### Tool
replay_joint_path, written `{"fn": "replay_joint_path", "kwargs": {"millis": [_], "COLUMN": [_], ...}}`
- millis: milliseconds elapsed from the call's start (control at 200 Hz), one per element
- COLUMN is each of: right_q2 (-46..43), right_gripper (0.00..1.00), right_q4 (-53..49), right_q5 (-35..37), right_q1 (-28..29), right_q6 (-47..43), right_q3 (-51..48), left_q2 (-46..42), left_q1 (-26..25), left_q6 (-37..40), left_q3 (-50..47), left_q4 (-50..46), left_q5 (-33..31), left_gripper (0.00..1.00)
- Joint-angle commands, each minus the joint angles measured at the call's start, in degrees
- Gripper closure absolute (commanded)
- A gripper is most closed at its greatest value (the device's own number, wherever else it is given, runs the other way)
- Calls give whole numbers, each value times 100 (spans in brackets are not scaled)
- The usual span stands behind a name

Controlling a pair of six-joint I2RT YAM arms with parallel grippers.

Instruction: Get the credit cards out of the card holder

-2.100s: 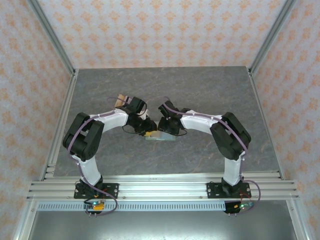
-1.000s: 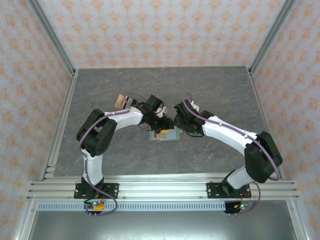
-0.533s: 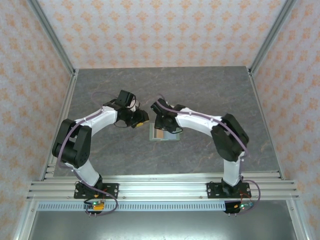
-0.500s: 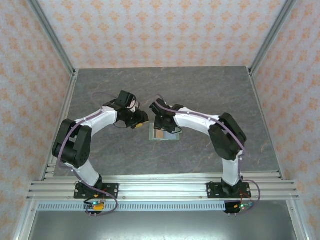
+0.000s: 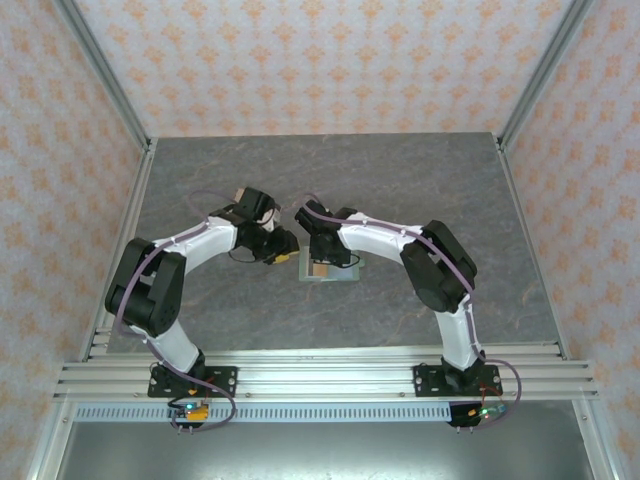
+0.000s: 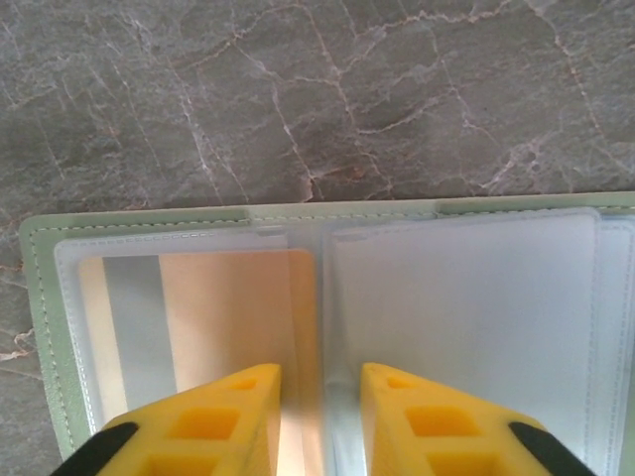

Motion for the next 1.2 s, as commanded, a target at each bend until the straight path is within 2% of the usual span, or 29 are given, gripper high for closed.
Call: {"fn": "replay_joint_path", "kwargs": {"millis": [0, 515, 1191], "right_q2": [116, -165, -185], "right_gripper": [76, 82, 83], "right_q4": [-219, 323, 447], "right_q5": [177, -121, -217], "right_q1": [-41, -244, -289], "right_q6": [27, 177, 228], "right_q3": [-193, -776, -894], "left_q2": [172, 700, 846], "left_q1": [-185, -571, -620], "left_q6": [-45, -170, -151], "left_q3": [132, 382, 449], "left_q4": [80, 132, 290], "left_q5": [133, 64, 318], "left_gripper": [64, 68, 67]}}
